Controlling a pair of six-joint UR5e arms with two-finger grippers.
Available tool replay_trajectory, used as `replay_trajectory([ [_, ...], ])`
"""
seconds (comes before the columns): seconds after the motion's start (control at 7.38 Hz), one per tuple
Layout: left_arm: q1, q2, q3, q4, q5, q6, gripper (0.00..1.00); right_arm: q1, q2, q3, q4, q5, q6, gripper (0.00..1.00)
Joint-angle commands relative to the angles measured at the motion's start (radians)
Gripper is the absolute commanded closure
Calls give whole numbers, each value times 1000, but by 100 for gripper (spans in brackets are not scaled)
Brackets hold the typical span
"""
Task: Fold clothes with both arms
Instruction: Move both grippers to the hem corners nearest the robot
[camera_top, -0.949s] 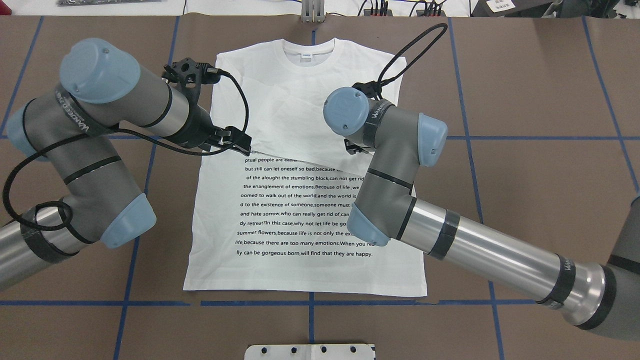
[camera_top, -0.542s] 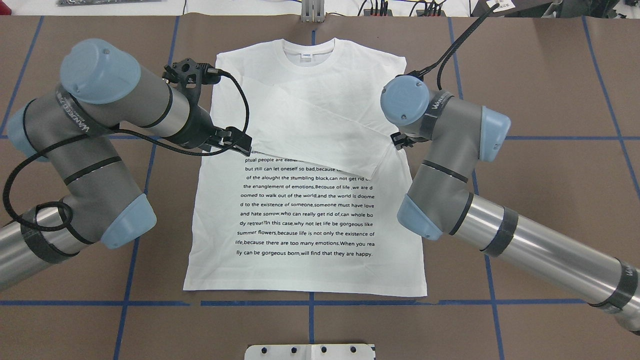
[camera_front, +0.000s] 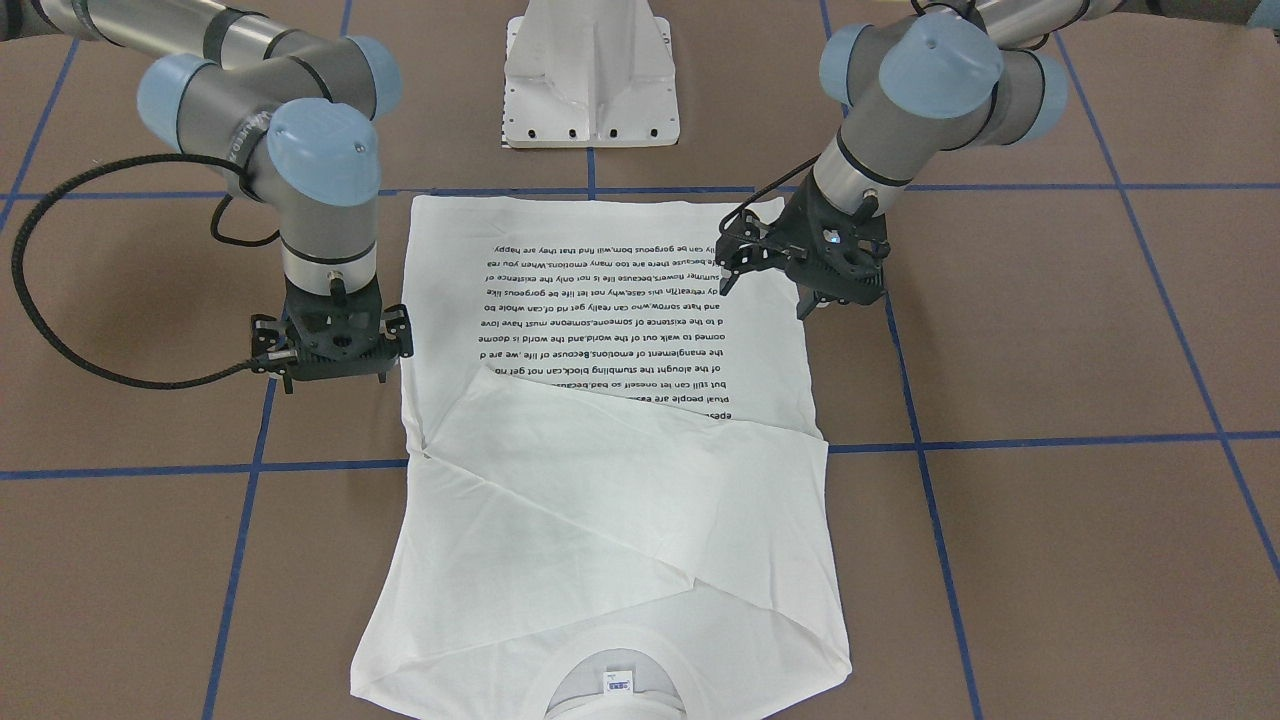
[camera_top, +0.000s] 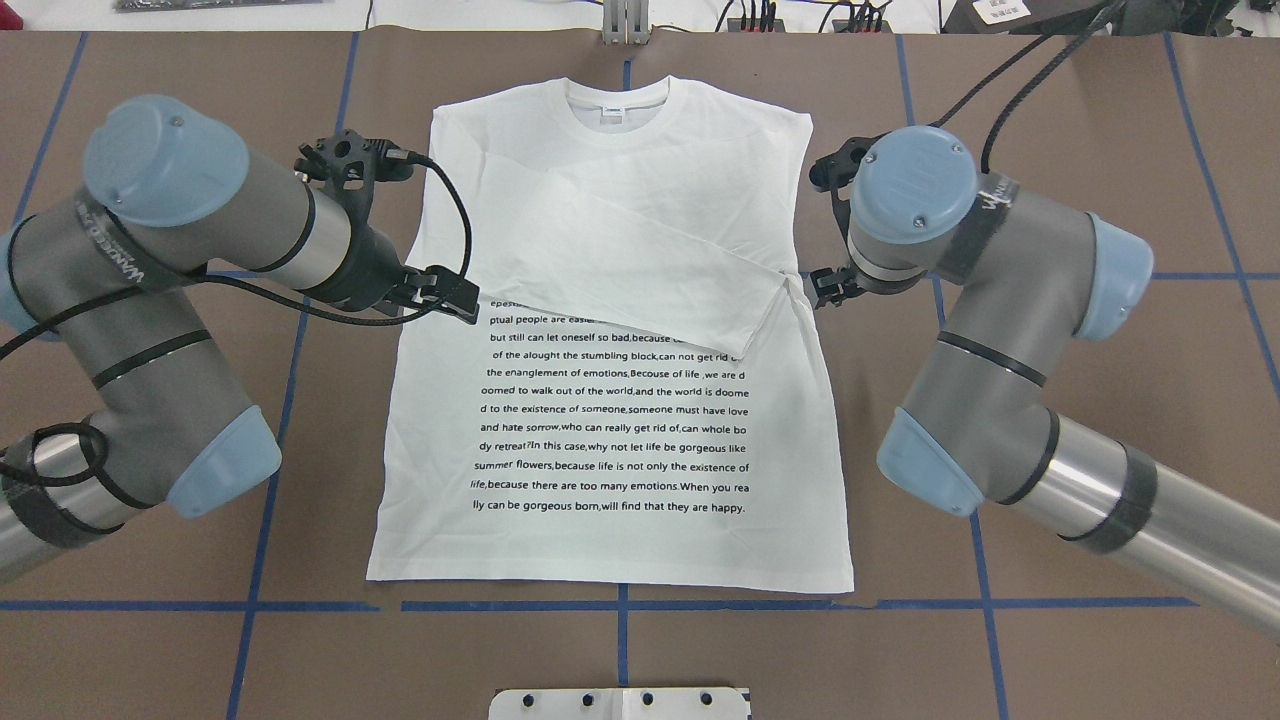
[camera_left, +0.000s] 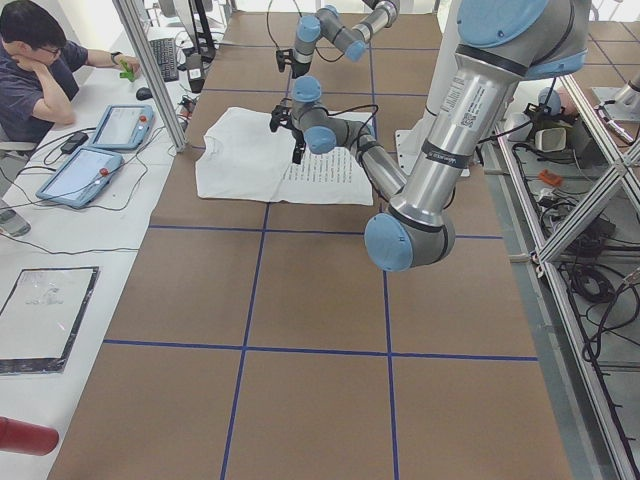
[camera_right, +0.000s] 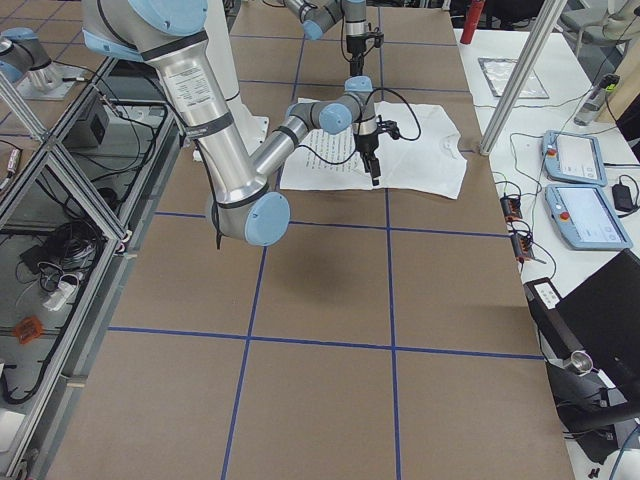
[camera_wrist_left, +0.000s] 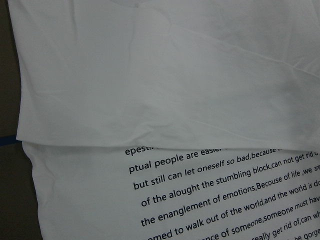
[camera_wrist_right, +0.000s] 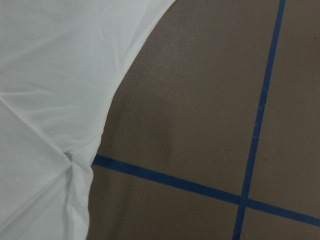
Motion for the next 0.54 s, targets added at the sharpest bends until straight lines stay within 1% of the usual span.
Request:
replay_trajectory([
  [0.0,25,92,-94,-1,20,-123,0,-95,-129,216,6,31,255,0],
  [0.14,67,167,-152,-1,66,-140,0,-164,-194,285,56,10,358,0],
  [0.27,100,218,-207,-3,95,-175,0,-254,-266,316,158,-66,468,0],
  [0.41,173,272,-241,-21,143,-258,0,-352,-331,338,220,-155,553,0],
])
